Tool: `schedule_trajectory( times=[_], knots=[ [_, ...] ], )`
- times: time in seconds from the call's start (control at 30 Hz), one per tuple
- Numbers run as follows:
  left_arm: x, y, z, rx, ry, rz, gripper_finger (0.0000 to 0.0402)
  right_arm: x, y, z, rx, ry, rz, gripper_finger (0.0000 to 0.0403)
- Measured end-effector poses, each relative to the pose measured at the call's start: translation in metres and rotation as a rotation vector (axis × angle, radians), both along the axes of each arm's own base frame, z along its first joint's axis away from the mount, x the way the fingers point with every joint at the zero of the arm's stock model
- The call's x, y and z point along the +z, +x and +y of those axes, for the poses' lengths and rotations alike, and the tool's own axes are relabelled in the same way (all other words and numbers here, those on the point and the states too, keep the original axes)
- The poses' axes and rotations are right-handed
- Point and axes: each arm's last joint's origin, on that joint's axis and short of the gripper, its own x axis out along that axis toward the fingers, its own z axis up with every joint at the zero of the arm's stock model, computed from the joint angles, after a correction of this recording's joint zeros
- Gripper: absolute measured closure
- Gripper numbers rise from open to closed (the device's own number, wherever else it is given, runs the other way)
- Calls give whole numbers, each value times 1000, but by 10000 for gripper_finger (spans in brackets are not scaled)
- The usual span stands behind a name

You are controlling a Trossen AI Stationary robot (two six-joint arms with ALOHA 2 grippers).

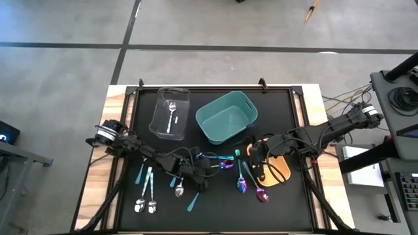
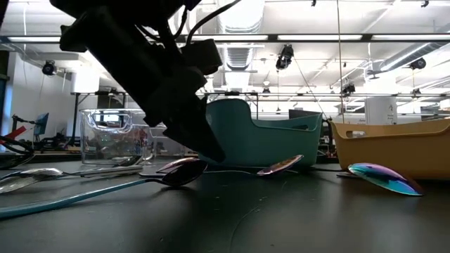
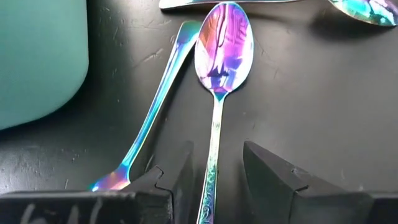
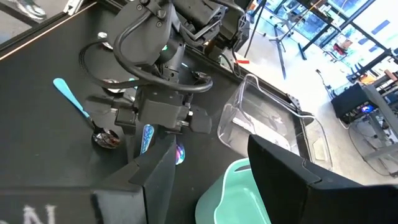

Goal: Sort silverware by color (type)
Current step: Put the purple spoon into the green bin

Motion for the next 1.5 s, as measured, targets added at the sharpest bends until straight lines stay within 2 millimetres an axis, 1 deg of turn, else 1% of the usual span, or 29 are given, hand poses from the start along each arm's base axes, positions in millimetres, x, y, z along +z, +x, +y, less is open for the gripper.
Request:
schedule_trajectory(
  times=[0.27,0.63,0.97,1.17,1.33,1.5],
  knots=[
    [-2,-1,1,4,-5,-9,279,0,0,0,0,0,1,211],
    [-14,-10,4,23,-32,-34,279,0,0,0,0,-1,1,211],
    [-16,-12,5,21,-27,-28,279,0,0,0,0,-1,1,211],
    [-28,-4,2,3,-20,-55,279,0,0,0,0,-1,2,211],
    [-31,3,-1,3,-11,-60,279,-1,0,0,-3,3,4,211],
    [-31,4,-1,1,-8,-58,283,-1,0,0,-1,0,5,211]
  ],
)
